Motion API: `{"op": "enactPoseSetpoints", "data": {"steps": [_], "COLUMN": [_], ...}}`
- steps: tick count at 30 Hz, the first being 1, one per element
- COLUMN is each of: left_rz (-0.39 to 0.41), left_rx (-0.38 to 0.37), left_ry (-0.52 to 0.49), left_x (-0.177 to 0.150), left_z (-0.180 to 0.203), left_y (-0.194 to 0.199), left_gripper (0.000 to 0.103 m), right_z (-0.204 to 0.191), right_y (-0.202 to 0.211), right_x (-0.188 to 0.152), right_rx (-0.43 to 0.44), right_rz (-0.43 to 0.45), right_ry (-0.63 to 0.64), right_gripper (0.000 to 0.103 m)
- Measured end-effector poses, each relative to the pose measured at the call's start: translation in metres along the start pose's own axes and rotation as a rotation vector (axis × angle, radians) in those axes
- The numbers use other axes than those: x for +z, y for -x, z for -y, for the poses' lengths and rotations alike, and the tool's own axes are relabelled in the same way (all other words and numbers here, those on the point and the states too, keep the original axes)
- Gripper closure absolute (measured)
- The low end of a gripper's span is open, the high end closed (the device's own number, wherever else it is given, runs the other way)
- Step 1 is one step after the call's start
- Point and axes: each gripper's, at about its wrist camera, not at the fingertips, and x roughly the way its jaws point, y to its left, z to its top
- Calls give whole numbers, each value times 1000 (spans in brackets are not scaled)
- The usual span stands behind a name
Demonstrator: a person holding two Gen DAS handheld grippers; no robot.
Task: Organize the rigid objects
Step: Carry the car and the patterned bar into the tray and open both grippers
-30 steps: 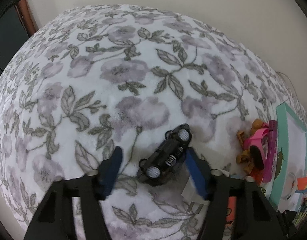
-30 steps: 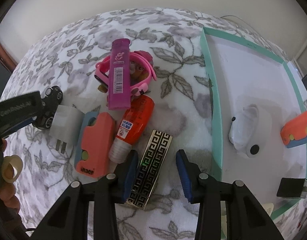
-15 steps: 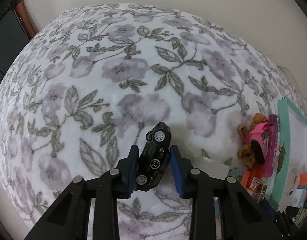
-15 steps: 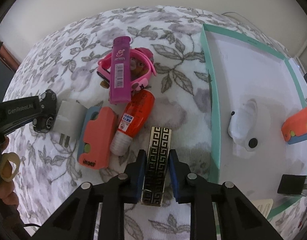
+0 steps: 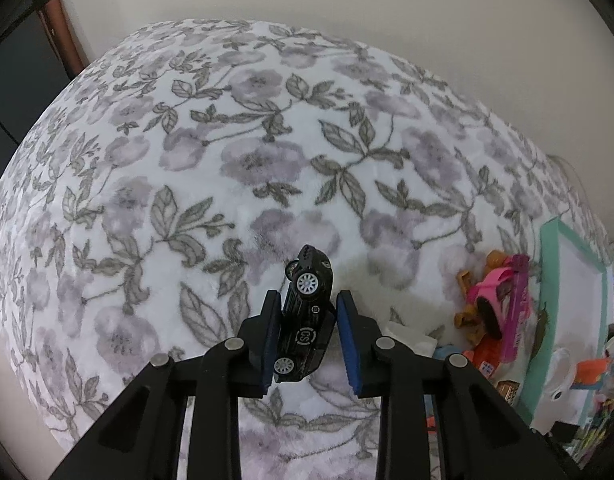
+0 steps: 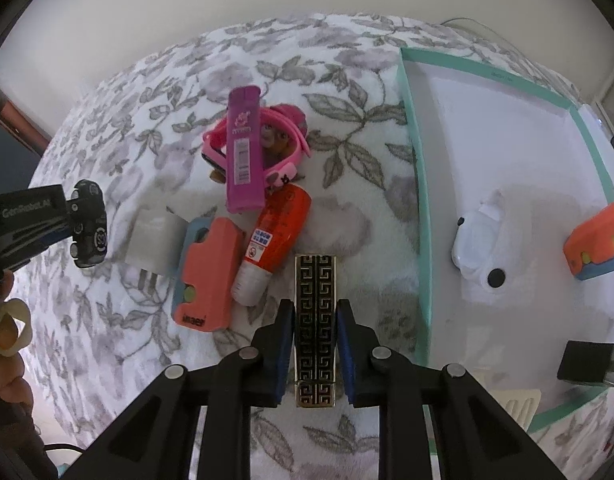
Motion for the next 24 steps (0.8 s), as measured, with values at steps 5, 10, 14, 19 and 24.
{"op": "enactPoseSetpoints", "data": {"steps": [5,10,14,19,24], "left_rz": [33,108,175,239,268], "left_rx": [-2,-43,-89,-146,-205], "left_ry": [24,37,28,-16,-66], "left_x": [7,14,17,13,3], "left_z": [-4,-2,6,26,53], "left_y": [17,51,82,112,130], "left_gripper": [74,74,74,74,74], "right_z": [2,6,15,37,69], "right_y": [17,51,80,110,126], "right_x": [5,12,17,21,19], "right_rx": [25,45,48,23,-24], "right_rz": [33,119,190,267,308], "right_ry": [-11,-23,-57,-104,-156], "right_gripper": [81,81,81,81,81]}}
